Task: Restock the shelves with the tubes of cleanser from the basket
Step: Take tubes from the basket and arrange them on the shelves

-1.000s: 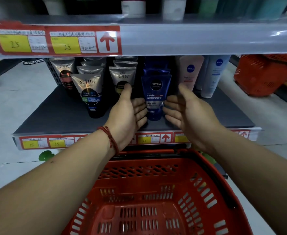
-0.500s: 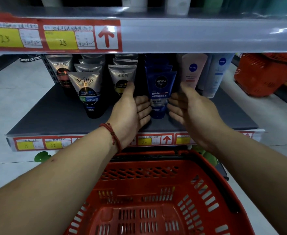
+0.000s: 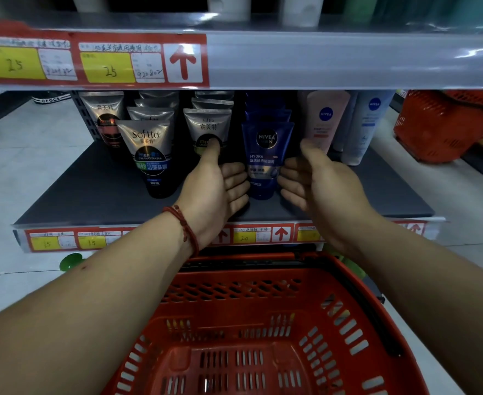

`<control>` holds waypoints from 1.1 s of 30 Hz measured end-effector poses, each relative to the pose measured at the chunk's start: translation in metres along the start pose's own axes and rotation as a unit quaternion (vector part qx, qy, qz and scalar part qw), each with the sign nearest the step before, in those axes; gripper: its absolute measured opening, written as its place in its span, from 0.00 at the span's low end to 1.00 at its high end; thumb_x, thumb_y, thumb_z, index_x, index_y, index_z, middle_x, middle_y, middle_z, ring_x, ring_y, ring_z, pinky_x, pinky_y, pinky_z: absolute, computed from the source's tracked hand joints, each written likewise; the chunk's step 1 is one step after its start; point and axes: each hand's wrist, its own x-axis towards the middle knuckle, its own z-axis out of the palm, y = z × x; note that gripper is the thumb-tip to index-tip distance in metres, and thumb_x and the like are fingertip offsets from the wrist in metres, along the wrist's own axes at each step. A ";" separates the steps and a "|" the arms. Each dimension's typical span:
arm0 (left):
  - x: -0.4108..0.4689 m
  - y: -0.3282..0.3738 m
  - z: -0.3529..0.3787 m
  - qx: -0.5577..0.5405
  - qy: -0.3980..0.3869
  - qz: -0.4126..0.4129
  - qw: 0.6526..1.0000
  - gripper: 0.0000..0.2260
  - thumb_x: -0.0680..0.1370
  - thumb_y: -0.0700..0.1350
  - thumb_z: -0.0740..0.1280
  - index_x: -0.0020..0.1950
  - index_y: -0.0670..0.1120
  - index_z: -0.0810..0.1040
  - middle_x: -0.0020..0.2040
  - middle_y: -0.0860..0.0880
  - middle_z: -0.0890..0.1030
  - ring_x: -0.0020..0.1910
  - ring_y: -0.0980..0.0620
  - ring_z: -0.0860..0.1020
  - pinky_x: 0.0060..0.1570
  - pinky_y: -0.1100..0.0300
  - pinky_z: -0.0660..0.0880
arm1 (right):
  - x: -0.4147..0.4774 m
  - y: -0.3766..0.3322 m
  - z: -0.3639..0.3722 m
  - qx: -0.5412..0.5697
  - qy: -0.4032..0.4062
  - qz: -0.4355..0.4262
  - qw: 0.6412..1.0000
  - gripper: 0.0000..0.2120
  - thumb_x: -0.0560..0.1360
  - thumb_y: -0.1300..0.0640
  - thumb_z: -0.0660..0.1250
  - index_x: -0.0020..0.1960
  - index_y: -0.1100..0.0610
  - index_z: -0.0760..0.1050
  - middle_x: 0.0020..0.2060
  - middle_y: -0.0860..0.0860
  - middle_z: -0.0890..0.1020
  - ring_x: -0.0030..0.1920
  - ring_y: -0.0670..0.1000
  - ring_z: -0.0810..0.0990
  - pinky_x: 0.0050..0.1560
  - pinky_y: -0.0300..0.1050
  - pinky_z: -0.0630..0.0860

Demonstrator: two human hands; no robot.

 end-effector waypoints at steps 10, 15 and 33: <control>-0.004 0.001 0.001 -0.014 -0.012 -0.009 1.000 0.37 0.81 0.67 0.51 0.74 0.38 0.69 0.72 0.39 0.73 0.69 0.44 0.75 0.71 0.49 0.69 | 0.003 0.002 -0.001 0.001 0.001 0.000 1.000 0.17 0.81 0.44 0.62 0.51 0.57 0.80 0.49 0.56 0.86 0.54 0.51 0.85 0.63 0.50 0.78; -0.005 -0.001 0.001 -0.017 -0.010 -0.007 1.000 0.36 0.81 0.67 0.51 0.74 0.38 0.69 0.72 0.39 0.73 0.70 0.45 0.74 0.72 0.49 0.69 | 0.001 0.001 -0.001 0.001 -0.006 0.001 1.000 0.18 0.81 0.45 0.63 0.55 0.59 0.79 0.46 0.53 0.87 0.55 0.49 0.84 0.63 0.48 0.78; -0.054 -0.010 0.015 0.123 0.049 0.084 0.988 0.10 0.81 0.41 0.66 0.62 0.44 0.80 0.56 0.43 0.85 0.56 0.47 0.84 0.62 0.51 0.78 | -0.009 -0.002 -0.030 -0.111 0.022 -0.072 0.991 0.08 0.80 0.53 0.67 0.56 0.53 0.81 0.56 0.50 0.84 0.58 0.48 0.82 0.65 0.50 0.77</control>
